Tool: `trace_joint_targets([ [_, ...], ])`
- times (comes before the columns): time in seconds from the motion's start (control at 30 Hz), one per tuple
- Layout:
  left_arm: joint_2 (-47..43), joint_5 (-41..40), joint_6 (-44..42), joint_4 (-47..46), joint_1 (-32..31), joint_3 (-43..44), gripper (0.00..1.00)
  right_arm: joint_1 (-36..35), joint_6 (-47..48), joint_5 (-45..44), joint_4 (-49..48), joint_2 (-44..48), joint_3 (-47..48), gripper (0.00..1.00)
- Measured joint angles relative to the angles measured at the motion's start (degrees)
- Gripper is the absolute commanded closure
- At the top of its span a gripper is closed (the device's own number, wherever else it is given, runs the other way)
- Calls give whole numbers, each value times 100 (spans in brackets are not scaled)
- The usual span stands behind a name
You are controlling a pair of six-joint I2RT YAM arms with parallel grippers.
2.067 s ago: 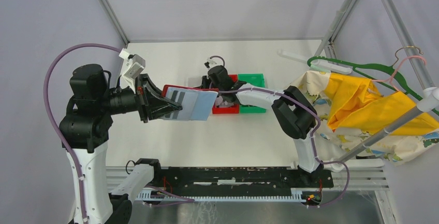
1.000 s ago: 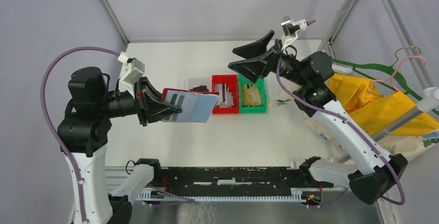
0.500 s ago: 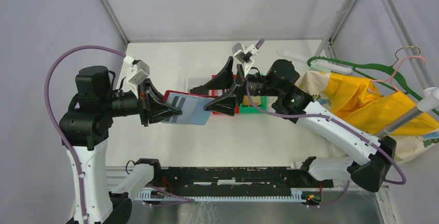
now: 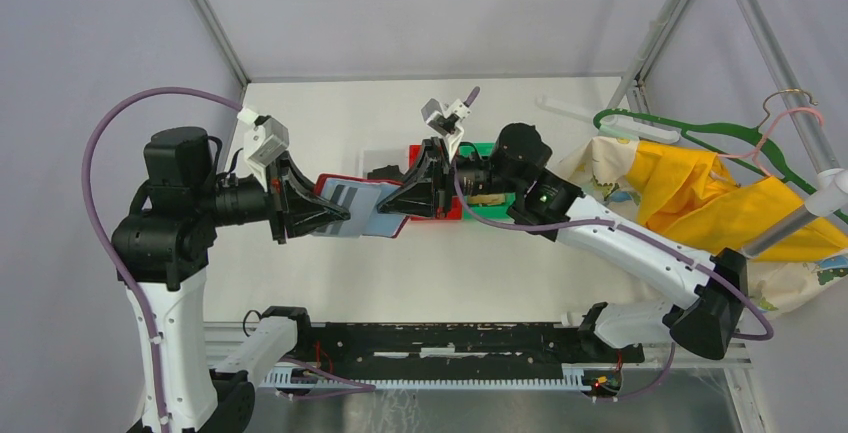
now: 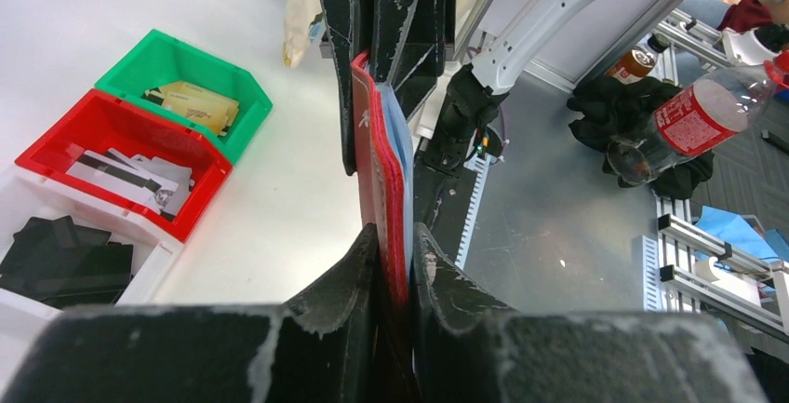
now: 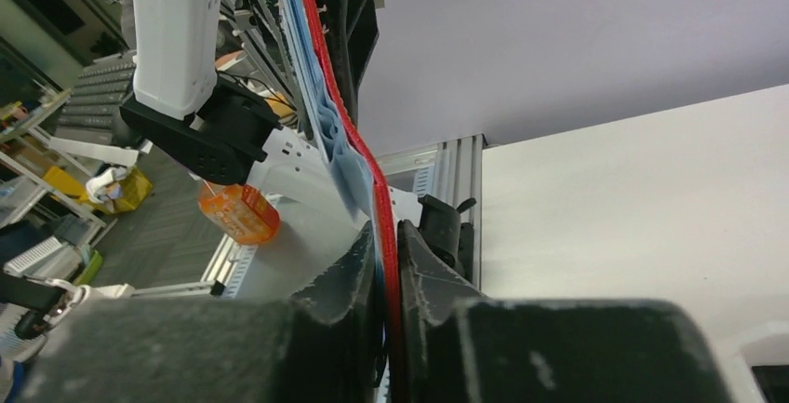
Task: Take the credit cards out of the card holder
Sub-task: Remove the credit card from the card holder.
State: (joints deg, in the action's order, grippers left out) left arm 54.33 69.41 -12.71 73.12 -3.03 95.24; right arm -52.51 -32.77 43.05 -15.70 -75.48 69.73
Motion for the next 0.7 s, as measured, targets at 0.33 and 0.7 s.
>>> trace_joint_targets([
  [0.33, 15, -98, -35, 57, 0, 0, 91, 2, -793, -20, -979, 9, -651, 43],
  [0.7, 15, -136, -160, 175, 0, 0, 91, 4, -1429, 240, -1993, 9, -763, 84],
])
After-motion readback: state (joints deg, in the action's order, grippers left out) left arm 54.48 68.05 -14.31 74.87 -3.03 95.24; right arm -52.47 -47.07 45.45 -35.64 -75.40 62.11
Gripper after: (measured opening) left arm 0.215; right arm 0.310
